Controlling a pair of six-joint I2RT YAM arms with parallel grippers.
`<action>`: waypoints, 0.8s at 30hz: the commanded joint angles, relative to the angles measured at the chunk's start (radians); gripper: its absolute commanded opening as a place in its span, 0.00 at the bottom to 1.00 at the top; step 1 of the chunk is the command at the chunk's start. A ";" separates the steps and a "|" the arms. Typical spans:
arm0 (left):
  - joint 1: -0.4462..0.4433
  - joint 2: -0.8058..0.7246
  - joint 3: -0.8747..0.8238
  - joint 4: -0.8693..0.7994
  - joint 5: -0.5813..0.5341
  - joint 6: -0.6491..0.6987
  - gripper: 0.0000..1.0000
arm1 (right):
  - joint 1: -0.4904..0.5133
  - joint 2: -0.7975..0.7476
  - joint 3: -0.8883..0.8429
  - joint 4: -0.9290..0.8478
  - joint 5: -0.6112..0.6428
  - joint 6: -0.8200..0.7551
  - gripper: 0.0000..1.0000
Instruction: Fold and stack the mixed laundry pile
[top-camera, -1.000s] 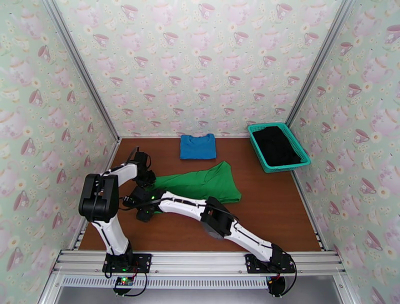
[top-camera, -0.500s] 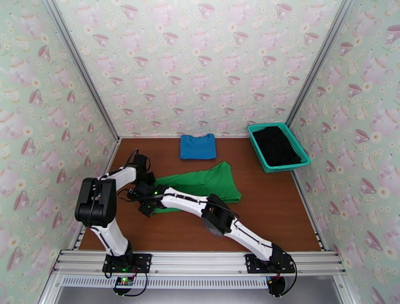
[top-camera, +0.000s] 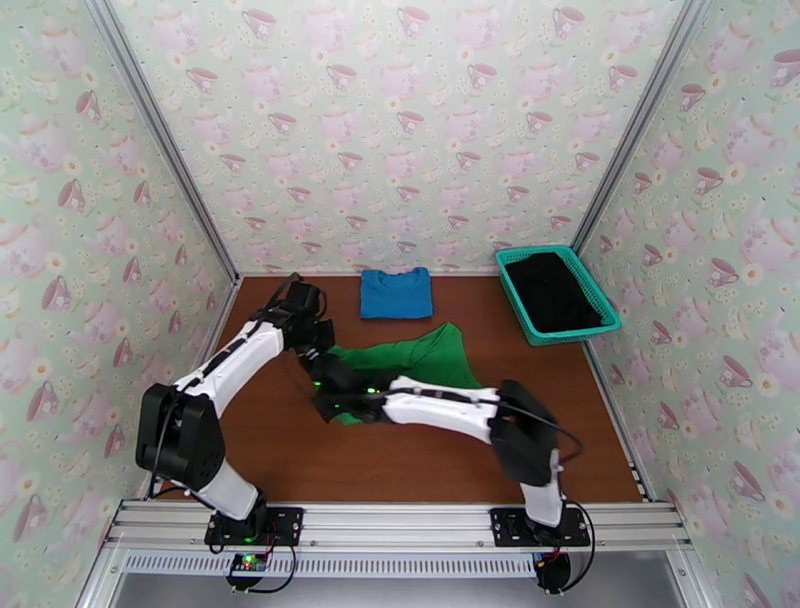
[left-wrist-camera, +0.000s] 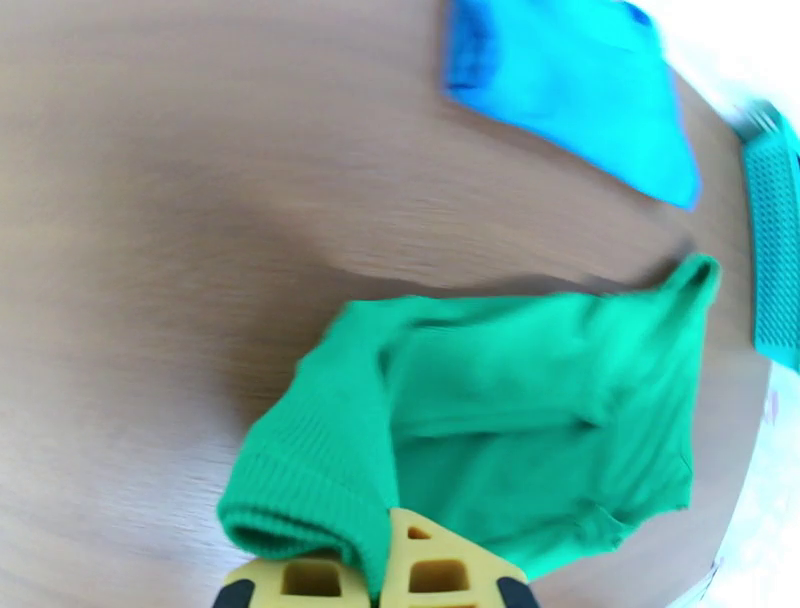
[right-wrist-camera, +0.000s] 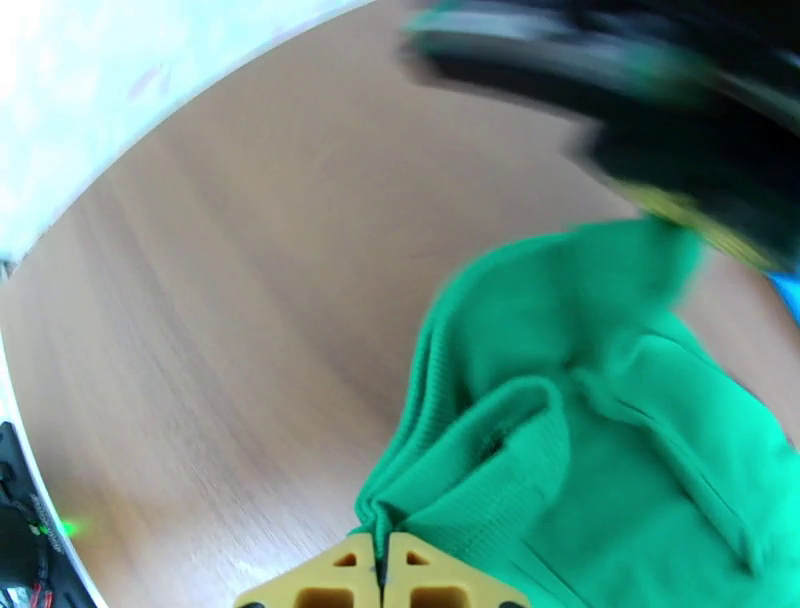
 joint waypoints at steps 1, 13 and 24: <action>-0.063 0.063 0.082 -0.057 -0.046 -0.026 0.00 | -0.021 -0.109 -0.176 0.144 0.097 0.123 0.00; -0.224 0.404 0.401 -0.139 -0.133 -0.041 0.00 | -0.081 -0.291 -0.558 0.279 0.207 0.267 0.00; -0.256 0.546 0.597 -0.180 -0.120 -0.025 0.74 | -0.093 -0.287 -0.605 0.214 0.326 0.350 0.34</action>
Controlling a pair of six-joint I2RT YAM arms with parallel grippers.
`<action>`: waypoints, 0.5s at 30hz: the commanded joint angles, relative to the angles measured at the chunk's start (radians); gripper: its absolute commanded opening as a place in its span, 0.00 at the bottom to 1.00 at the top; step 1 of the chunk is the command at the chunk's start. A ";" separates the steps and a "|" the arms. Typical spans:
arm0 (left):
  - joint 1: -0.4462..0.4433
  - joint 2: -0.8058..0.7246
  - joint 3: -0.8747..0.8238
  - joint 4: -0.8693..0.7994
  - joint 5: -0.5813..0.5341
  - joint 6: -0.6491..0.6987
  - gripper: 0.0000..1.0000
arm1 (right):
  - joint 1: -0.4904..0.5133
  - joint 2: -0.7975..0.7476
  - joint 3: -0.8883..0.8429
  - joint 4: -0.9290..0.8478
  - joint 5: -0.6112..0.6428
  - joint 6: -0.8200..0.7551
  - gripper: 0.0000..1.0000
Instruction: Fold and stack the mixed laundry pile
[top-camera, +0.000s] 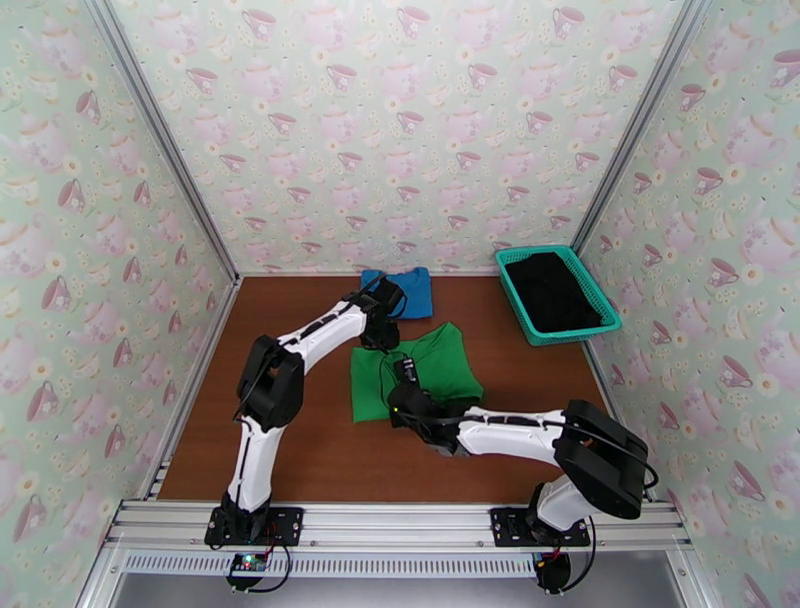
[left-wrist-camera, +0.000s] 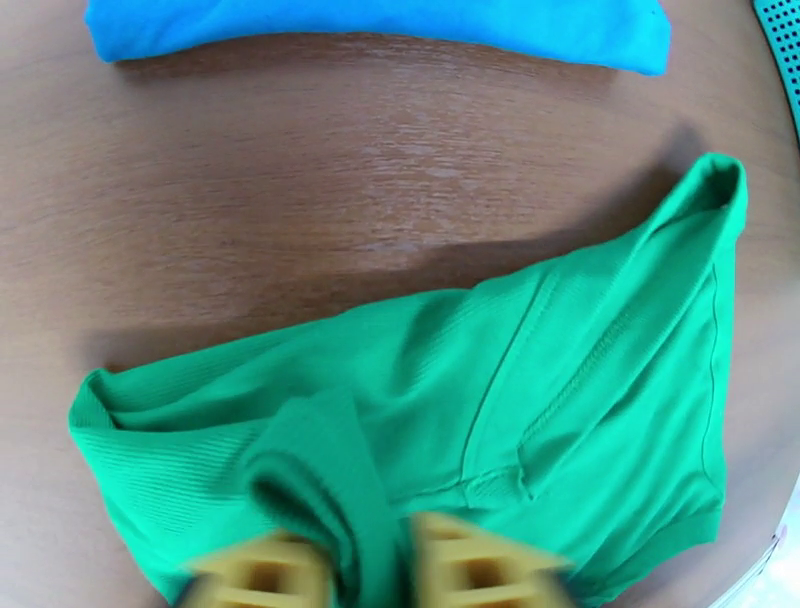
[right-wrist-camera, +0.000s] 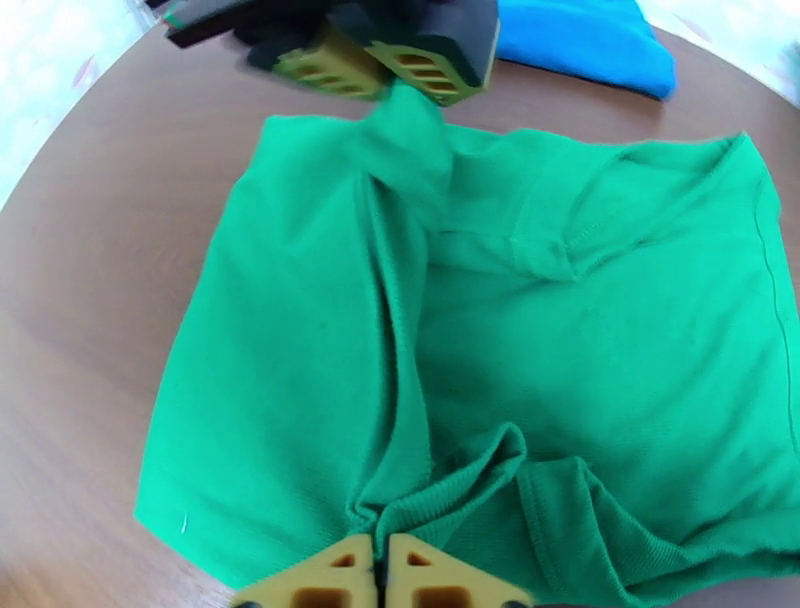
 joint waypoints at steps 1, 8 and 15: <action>-0.010 0.001 0.097 -0.037 -0.034 0.016 0.82 | -0.003 -0.038 -0.021 -0.056 0.098 0.040 0.40; -0.027 -0.093 0.167 -0.091 -0.112 0.063 0.92 | -0.042 -0.262 -0.067 -0.170 0.185 0.027 0.68; -0.013 -0.213 -0.134 -0.023 -0.147 0.030 0.27 | -0.219 -0.335 -0.060 -0.248 -0.111 0.008 0.43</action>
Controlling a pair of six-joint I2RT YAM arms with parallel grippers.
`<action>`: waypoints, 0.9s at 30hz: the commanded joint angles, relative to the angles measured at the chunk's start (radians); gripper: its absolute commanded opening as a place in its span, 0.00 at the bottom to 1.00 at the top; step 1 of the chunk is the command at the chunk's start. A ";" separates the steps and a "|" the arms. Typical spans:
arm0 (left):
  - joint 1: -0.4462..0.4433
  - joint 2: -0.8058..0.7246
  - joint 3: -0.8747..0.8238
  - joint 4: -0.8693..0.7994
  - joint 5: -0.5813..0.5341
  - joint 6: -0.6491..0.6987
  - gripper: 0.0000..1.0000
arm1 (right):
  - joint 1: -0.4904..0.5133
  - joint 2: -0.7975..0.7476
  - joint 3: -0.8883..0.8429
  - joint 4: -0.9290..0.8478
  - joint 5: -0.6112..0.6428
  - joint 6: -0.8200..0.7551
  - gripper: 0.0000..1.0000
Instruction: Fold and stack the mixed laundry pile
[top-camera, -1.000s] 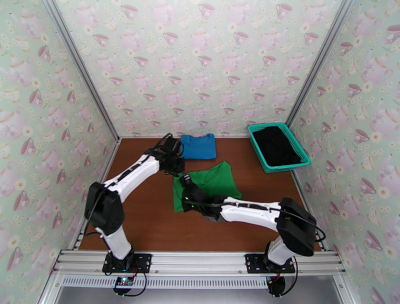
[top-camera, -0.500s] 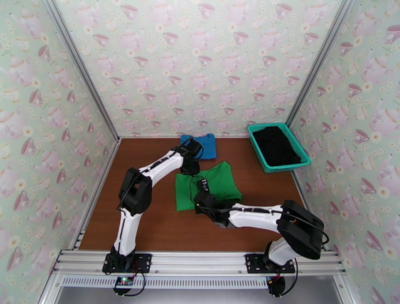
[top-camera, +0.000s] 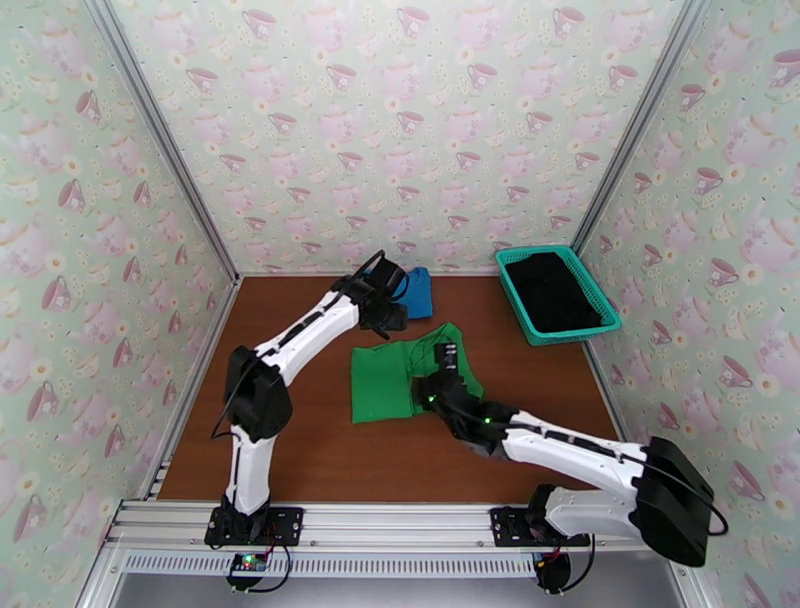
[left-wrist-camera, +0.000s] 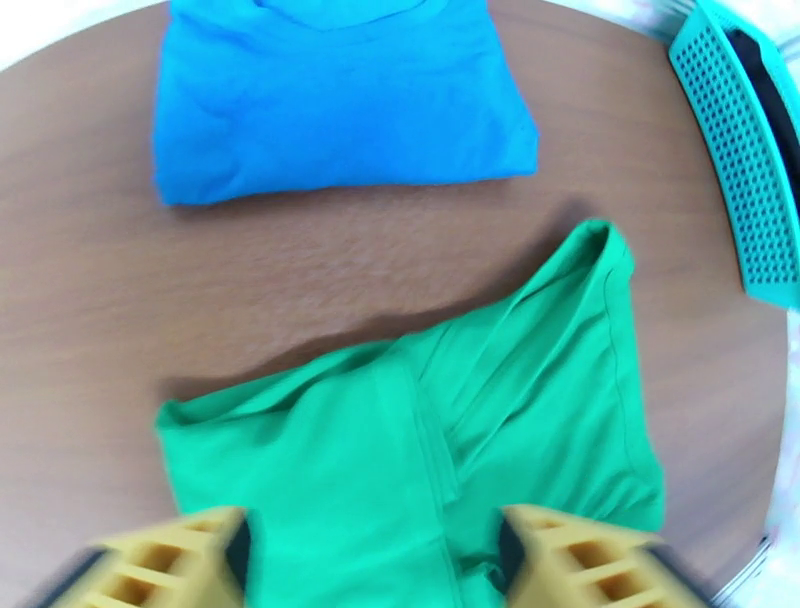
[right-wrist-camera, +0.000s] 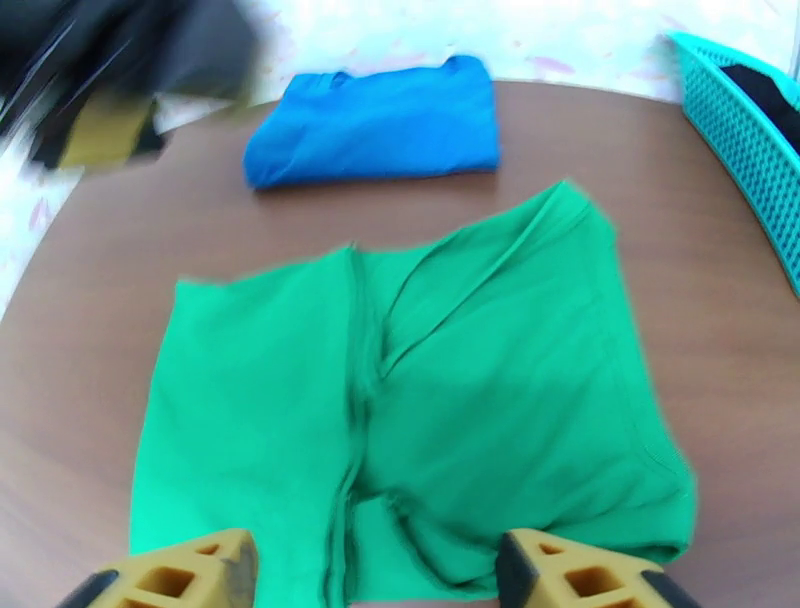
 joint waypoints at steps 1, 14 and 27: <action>0.021 -0.030 -0.161 0.048 -0.022 -0.029 0.16 | -0.052 0.016 0.009 -0.086 -0.160 -0.034 0.37; 0.101 0.130 -0.282 0.216 -0.053 -0.095 0.05 | -0.087 0.376 0.035 0.006 -0.193 -0.016 0.00; 0.121 0.417 0.058 0.212 0.083 0.034 0.03 | 0.011 0.471 -0.061 0.100 -0.340 0.235 0.00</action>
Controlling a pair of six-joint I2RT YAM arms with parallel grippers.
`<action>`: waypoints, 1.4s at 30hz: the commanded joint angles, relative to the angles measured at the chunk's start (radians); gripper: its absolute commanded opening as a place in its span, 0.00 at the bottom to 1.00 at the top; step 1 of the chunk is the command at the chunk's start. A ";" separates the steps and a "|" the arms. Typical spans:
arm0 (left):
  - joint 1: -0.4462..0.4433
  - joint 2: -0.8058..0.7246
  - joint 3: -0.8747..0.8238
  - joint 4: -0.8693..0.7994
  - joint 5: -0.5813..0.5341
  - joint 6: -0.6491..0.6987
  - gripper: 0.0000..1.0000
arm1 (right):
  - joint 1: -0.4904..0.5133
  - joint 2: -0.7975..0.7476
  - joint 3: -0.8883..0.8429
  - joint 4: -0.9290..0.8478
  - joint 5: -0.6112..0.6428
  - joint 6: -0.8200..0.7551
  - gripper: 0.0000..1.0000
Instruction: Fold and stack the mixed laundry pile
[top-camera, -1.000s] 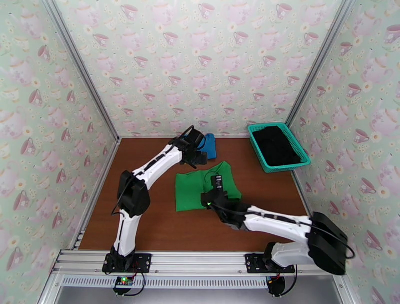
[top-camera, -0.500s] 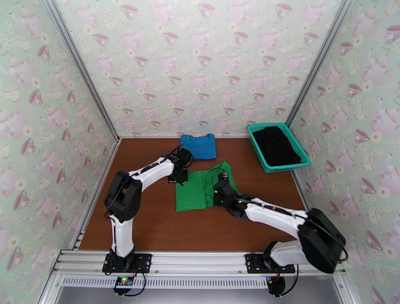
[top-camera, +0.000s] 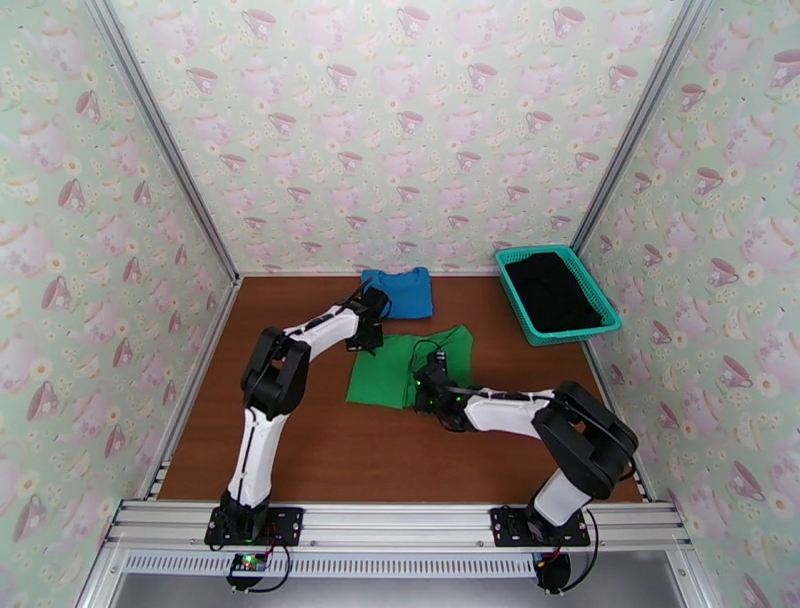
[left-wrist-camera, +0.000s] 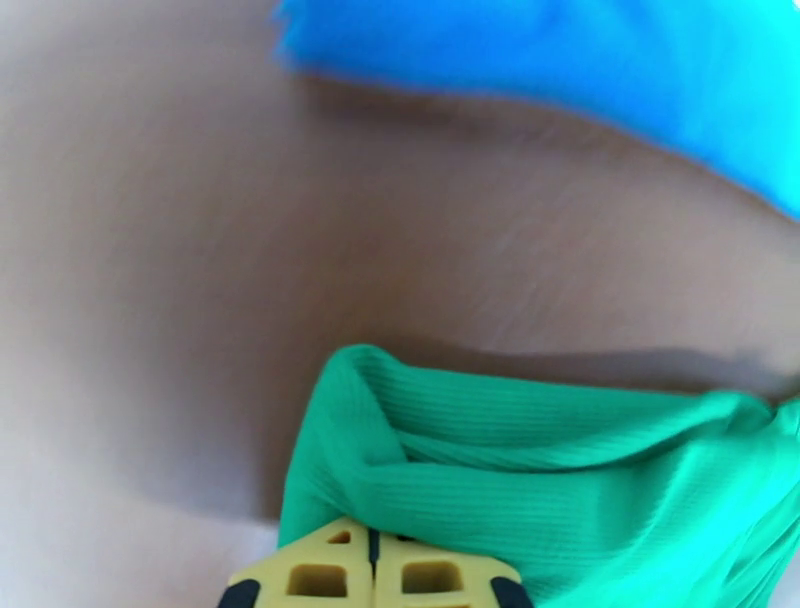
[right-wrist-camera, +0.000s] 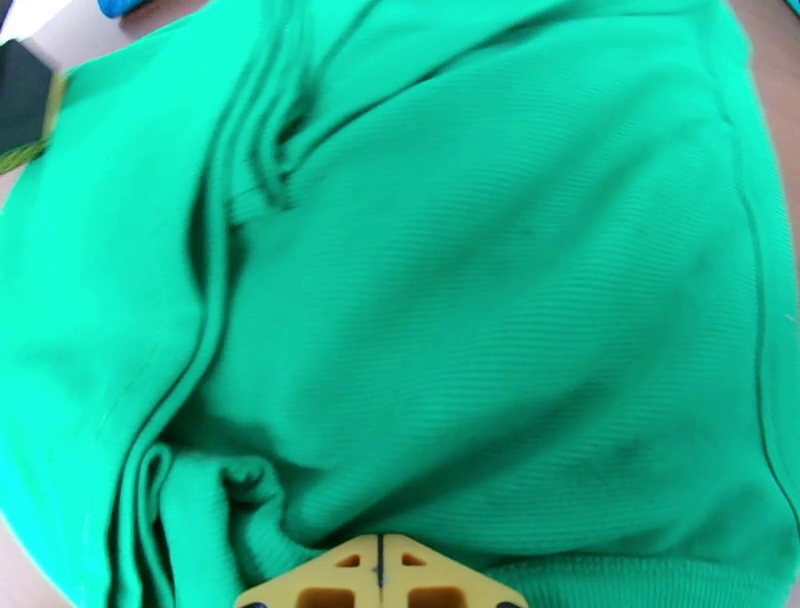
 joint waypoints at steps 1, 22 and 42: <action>-0.005 0.109 0.100 -0.009 0.091 0.061 0.03 | 0.092 0.032 -0.064 -0.082 -0.120 0.144 0.00; -0.065 -0.463 -0.168 0.043 -0.069 0.119 0.63 | -0.145 -0.139 0.357 -0.485 -0.231 -0.298 0.00; -0.043 -0.332 -0.565 0.294 0.009 -0.076 0.20 | -0.318 0.464 0.775 -0.460 -0.372 -0.241 0.00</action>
